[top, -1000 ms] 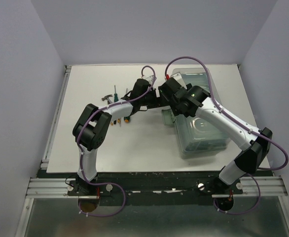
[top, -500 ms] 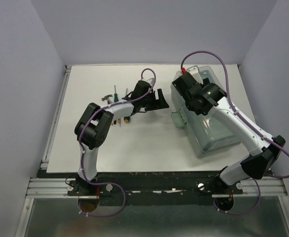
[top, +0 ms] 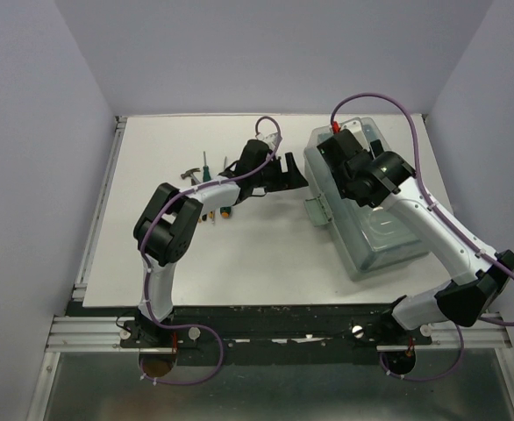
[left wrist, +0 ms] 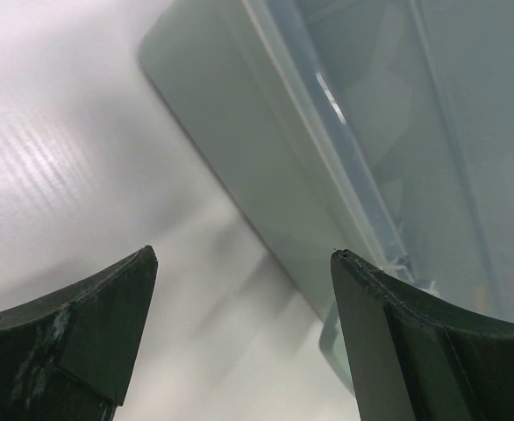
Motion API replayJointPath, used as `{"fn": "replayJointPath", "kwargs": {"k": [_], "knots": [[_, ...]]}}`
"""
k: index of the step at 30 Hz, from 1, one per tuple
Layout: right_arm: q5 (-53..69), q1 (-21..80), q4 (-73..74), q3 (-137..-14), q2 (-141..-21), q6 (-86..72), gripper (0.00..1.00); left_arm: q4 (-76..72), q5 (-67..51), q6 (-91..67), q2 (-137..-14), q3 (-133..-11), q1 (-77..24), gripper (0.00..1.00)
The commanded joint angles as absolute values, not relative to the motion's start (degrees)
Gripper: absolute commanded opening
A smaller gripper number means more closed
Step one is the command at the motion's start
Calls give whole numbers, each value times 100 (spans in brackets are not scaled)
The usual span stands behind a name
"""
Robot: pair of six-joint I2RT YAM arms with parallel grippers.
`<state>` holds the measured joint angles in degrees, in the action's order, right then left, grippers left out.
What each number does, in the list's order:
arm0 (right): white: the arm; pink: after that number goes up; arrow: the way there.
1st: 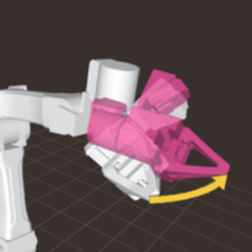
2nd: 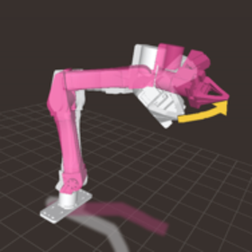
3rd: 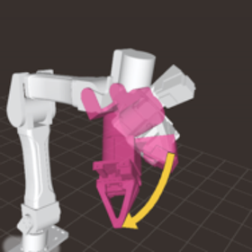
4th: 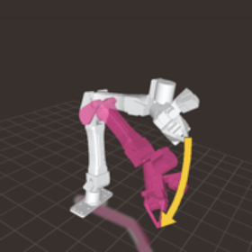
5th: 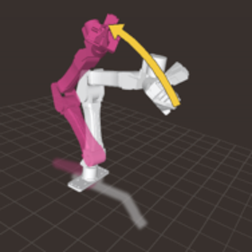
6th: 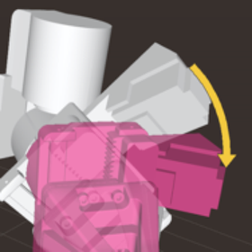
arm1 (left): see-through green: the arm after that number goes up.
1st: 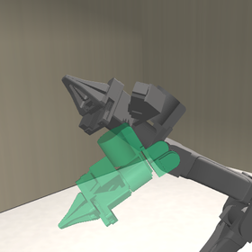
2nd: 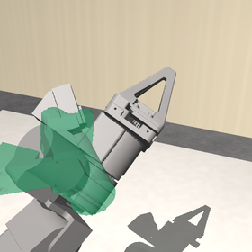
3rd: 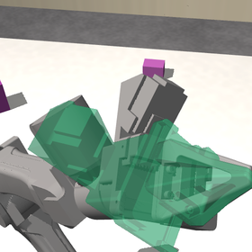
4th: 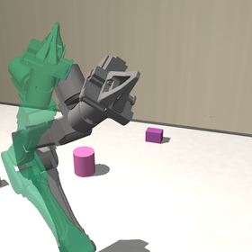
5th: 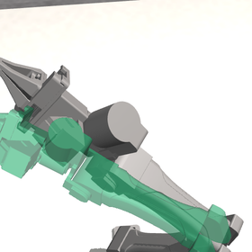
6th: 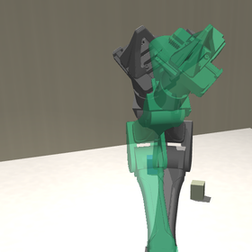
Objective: Pack the tool kit
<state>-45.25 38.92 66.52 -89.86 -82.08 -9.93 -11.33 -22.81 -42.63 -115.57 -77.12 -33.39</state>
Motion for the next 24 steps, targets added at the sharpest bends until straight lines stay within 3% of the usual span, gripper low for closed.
{"fn": "replayJointPath", "kwargs": {"k": [1,4,10,19,24], "knots": [[-3403,3902,5996,-8579,-7998,-712,85,-1652,-2557,-4412,-11408,-7708,-3384,91],[-2998,3902,5626,-8315,-8006,-659,84,-1740,-2575,-4456,-11373,-7647,-3384,91],[-2760,3560,5397,-8183,-8165,-695,72,-1758,-2602,-4412,-11268,-7585,-3384,91],[-1838,3480,5431,-7989,-8235,-588,49,-1635,-2593,-4342,-11066,-7541,-3384,91],[-1091,3699,5248,-7831,-8227,-1019,45,-1591,-2549,-4298,-10654,-7226,-3235,91]]}}
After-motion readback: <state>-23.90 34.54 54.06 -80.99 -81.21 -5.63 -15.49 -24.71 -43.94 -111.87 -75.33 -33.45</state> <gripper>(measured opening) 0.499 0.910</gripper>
